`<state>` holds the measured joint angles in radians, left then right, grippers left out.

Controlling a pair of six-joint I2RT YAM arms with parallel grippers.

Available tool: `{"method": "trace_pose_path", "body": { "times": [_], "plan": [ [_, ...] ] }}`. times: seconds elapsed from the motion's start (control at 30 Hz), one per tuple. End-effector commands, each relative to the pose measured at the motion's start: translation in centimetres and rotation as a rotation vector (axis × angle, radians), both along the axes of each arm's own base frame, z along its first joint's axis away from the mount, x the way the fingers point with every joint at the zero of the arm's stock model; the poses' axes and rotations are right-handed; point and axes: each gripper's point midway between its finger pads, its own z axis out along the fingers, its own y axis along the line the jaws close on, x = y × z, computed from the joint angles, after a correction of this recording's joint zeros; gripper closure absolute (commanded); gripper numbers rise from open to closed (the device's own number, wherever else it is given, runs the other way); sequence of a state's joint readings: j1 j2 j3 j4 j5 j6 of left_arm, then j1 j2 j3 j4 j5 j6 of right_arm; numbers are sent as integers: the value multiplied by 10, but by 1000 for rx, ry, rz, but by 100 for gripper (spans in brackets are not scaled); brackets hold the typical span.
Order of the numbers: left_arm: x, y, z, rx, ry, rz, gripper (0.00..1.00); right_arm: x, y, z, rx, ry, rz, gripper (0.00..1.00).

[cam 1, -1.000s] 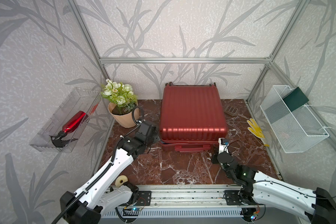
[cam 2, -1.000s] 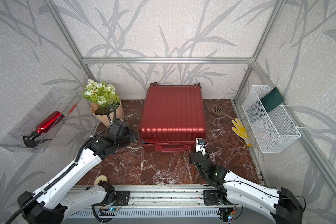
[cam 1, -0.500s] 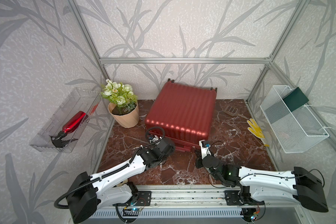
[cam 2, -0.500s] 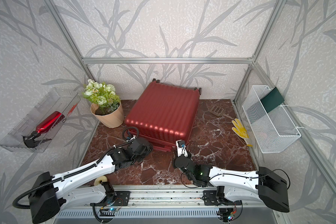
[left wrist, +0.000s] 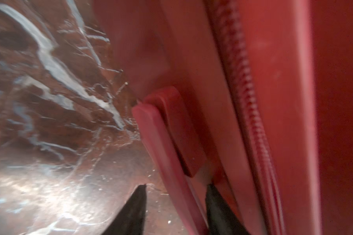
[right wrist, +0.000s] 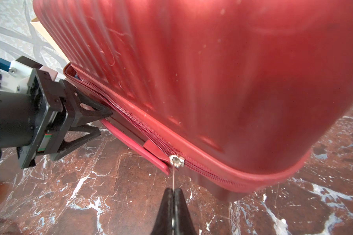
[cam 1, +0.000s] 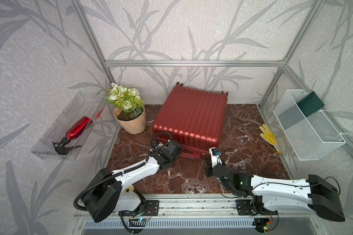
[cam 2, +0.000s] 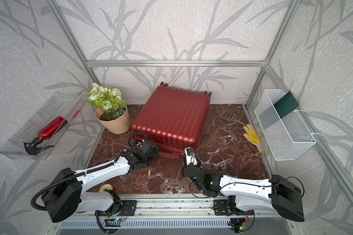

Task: Open the suitcase zippers
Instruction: Unzip the zipper on the suitcase.

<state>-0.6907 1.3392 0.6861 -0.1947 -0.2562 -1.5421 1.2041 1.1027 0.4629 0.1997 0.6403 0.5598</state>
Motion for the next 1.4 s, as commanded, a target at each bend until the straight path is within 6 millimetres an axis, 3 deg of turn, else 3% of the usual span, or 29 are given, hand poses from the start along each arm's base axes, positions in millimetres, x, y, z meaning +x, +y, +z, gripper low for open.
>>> {"method": "trace_pose_path", "body": {
  "times": [0.0, 0.1, 0.33, 0.5, 0.7, 0.93, 1.13, 1.37],
  "plan": [
    [11, 4, -19, 2, 21, 36, 66, -3, 9, 12, 45, -42, 28, 100],
    [10, 11, -20, 10, 14, 58, 81, -1, 0, 11, 4, -73, 4, 100],
    [17, 24, -22, 49, 15, 75, 100, 1, -24, 5, -63, -108, -24, 100],
    [15, 40, -34, 53, 56, 124, 100, 2, -41, -5, -115, -89, -49, 100],
    [14, 67, -20, 123, 43, 201, 100, 1, -76, 4, -138, -113, -132, 100],
    [13, 84, -22, 139, 56, 255, 100, 6, -102, 7, -147, -138, -196, 100],
    [11, 86, -25, 150, 70, 241, 100, 31, -131, 5, -124, -119, -296, 100],
    [8, 81, -33, 140, 104, 203, 100, 74, -140, 1, -7, -84, -339, 100]
  ]
}}
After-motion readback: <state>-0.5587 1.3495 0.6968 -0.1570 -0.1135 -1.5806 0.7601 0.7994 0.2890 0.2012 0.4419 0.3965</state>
